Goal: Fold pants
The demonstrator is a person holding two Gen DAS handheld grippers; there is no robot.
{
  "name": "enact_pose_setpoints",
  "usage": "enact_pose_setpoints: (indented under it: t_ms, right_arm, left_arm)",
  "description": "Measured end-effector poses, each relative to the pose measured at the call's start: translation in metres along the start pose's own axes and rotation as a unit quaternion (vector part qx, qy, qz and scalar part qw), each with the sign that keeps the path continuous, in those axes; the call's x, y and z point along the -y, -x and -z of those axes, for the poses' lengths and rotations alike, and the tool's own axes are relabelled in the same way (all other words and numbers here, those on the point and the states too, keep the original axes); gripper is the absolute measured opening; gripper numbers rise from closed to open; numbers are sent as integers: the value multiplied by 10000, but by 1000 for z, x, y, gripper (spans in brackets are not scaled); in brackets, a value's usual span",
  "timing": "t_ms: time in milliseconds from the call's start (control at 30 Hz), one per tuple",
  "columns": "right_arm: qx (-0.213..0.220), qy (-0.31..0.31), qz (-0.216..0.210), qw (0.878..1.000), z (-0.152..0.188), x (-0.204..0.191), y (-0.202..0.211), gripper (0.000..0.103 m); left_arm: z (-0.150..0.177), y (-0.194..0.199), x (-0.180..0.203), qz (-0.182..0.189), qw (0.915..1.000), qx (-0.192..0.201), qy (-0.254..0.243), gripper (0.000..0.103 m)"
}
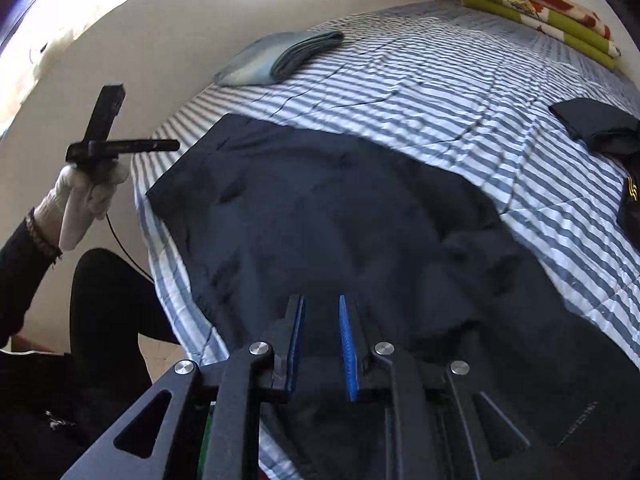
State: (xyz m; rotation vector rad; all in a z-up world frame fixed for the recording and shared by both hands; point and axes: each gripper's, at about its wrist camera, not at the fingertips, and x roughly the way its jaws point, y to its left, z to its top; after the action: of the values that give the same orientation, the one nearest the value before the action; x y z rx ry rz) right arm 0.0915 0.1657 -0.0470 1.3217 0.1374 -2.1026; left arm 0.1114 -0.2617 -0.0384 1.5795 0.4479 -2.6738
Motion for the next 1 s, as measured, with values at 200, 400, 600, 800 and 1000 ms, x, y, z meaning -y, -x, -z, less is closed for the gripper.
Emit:
enact_pose_setpoints:
  t_ms: [200,400,600,800,1000]
  right_arm:
    - [-653,336,100,9972,27,-39,-48,21]
    - [-570,416,108,9975,16,-47,-27,21]
    - [-195,381,-67,9991,-21,-69,-14,22]
    - [-66,158,-455,9988,-73,-98,-34,23]
    - [-195,-236,-1008,9944,-154,-131,-75,40]
  left_arm:
    - [25,-5,-30,-39,9979,-346,542,79]
    - [39,-13,-24,96,9977,-307,592,79]
    - [40,-14,-10,-40,9982,-451,400,30]
    - [47,1,-4,20,9991,6,426,4]
    - [53,16,19,399,9983,378,185,4]
